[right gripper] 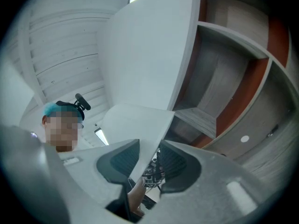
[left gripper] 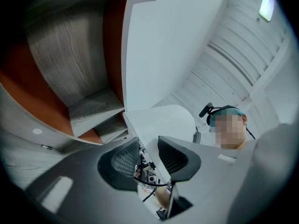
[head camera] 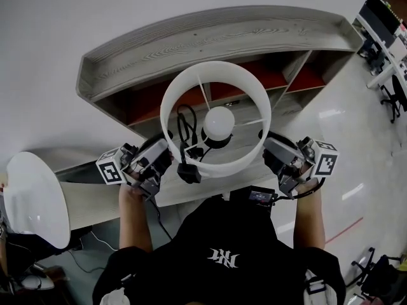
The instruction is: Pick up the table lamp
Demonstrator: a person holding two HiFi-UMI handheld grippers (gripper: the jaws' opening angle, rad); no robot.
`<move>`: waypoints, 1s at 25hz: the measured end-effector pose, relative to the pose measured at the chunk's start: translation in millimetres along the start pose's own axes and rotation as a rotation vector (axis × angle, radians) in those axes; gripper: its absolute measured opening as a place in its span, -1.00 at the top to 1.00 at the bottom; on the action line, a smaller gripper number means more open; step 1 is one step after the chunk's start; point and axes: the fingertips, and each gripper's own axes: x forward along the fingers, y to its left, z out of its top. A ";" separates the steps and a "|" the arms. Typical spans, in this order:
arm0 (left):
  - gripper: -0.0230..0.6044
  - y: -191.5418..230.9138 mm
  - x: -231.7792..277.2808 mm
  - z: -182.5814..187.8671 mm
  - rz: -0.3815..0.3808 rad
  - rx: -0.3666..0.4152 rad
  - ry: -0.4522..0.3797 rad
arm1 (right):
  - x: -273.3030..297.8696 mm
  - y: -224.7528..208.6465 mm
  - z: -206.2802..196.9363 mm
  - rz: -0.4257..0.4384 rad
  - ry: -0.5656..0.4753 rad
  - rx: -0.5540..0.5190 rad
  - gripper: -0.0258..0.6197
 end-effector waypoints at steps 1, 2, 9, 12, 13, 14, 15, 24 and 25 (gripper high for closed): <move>0.53 1.0 0.0 -0.6 0.003 -0.002 0.004 | -0.4 0.2 0.1 -0.001 -0.002 0.000 0.49; 0.53 2.4 -0.4 -1.2 0.009 -0.007 0.007 | -0.5 -0.1 -0.2 -0.004 -0.002 0.002 0.49; 0.53 2.0 0.6 -2.1 0.009 -0.026 0.014 | -1.4 -0.1 0.5 -0.019 -0.006 0.023 0.49; 0.53 2.2 1.6 -1.8 0.003 -0.031 0.014 | -1.5 -0.5 0.5 -0.020 -0.010 0.022 0.49; 0.53 2.2 1.4 -2.0 0.003 -0.032 0.014 | -1.6 -0.8 -0.1 -0.021 -0.010 0.024 0.49; 0.53 2.0 1.3 -2.1 0.003 -0.033 0.013 | -1.7 -0.9 -0.6 -0.021 -0.010 0.026 0.49; 0.53 1.5 1.4 -2.1 0.002 -0.033 0.014 | -2.0 -0.7 -0.9 -0.022 -0.009 0.028 0.49; 0.53 -1.1 2.9 -2.4 -0.012 -0.026 0.027 | -2.8 2.5 0.9 -0.021 -0.017 0.023 0.50; 0.53 -0.3 2.4 -3.3 -0.011 -0.025 0.031 | -3.2 2.4 0.4 -0.021 -0.018 0.022 0.50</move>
